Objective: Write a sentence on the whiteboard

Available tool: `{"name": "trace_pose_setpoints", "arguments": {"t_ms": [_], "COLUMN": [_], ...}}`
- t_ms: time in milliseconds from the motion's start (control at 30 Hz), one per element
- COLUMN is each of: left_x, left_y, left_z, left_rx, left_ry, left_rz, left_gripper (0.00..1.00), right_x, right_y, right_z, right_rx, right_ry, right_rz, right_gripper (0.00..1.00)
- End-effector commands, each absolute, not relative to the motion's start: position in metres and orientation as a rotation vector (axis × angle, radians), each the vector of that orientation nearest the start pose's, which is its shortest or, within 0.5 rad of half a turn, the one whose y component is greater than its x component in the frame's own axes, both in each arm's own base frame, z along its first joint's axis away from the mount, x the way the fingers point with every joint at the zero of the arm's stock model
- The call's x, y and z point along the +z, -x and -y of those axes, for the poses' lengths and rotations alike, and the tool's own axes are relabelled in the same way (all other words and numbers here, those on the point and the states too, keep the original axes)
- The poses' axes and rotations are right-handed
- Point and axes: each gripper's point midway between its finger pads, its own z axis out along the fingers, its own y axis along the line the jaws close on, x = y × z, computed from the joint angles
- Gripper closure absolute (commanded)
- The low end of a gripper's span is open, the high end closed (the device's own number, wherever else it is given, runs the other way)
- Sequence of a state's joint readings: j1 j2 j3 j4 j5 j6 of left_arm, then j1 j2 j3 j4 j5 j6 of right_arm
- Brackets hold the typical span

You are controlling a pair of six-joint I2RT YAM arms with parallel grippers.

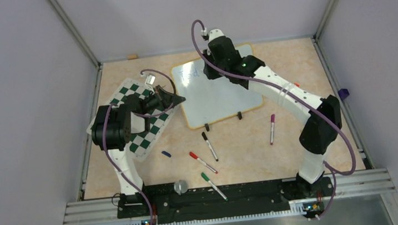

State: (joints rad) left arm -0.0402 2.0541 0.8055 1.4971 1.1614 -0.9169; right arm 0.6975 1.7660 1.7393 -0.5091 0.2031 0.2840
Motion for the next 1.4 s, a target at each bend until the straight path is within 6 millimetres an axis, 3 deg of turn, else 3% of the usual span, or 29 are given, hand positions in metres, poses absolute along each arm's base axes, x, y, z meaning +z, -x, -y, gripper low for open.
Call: {"name": "trace_pose_setpoints", "arguments": {"t_ms": [0, 333, 767, 1367], "left_x": [0.160, 0.160, 0.161, 0.161], "left_y": [-0.387, -0.387, -0.387, -0.387], "left_z": [0.187, 0.188, 0.188, 0.188], "left_rx": [-1.382, -1.385, -1.383, -1.382], "left_ry": [-0.576, -0.579, -0.579, -0.580], "left_rz": [-1.463, -1.463, -1.462, -1.460], "left_gripper": [1.00, 1.00, 1.00, 1.00], "right_x": [0.280, 0.270, 0.276, 0.272], "right_y": [-0.414, -0.416, -0.421, -0.425], "right_z": [-0.319, -0.320, -0.310, -0.312], "right_rx": [0.424, 0.411, 0.359, 0.346], "right_ry": [0.316, 0.320, 0.277, 0.275], "right_rz": [-2.063, -2.091, -2.078, -2.083], "right_gripper": [1.00, 1.00, 1.00, 1.00]}}
